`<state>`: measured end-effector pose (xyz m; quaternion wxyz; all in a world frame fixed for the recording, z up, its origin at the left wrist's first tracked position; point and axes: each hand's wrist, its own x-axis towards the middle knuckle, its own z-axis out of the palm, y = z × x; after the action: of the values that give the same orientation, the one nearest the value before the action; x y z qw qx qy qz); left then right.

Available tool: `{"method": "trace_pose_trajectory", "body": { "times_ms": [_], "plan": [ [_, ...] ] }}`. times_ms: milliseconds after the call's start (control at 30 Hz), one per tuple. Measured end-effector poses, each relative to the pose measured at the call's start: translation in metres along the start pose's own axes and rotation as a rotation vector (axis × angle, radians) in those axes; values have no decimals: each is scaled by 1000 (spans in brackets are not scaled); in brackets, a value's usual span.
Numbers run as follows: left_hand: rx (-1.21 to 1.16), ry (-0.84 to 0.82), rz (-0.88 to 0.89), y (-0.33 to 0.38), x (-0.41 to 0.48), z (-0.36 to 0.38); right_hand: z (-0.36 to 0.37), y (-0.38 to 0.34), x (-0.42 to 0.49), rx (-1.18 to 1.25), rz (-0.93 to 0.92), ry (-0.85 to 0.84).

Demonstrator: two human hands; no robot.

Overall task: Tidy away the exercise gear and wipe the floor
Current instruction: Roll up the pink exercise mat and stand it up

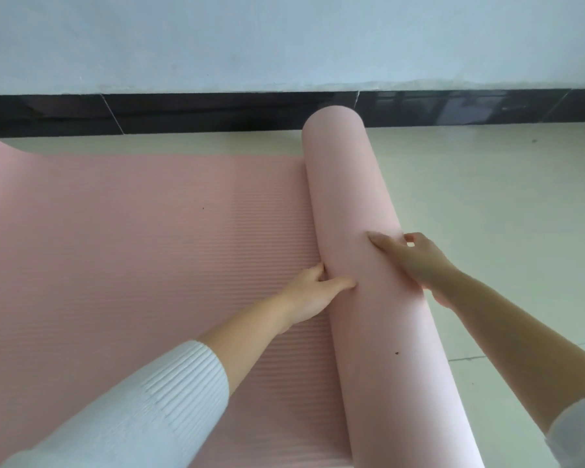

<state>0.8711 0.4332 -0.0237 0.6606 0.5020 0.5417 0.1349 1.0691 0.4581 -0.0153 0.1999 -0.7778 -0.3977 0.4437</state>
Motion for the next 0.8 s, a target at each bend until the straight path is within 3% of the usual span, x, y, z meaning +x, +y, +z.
{"method": "trace_pose_trajectory", "body": {
  "times_ms": [233,400,467,633,733,800],
  "plan": [
    [-17,288,197,-11,-7,-28,41,-35,-19,-429,-201,157],
    [-109,283,110,-13,-24,-48,58,-61,-36,-580,-453,232],
    [-84,243,74,-18,-33,-59,68,-72,-40,-487,-496,185],
    [-68,202,67,-40,-48,-84,91,-98,-54,133,-451,-148],
    [-71,258,24,-54,-54,-106,94,-102,-48,421,-344,-122],
    [-62,291,-4,-59,-61,-117,100,-101,-45,253,-307,5]
  ]
}}
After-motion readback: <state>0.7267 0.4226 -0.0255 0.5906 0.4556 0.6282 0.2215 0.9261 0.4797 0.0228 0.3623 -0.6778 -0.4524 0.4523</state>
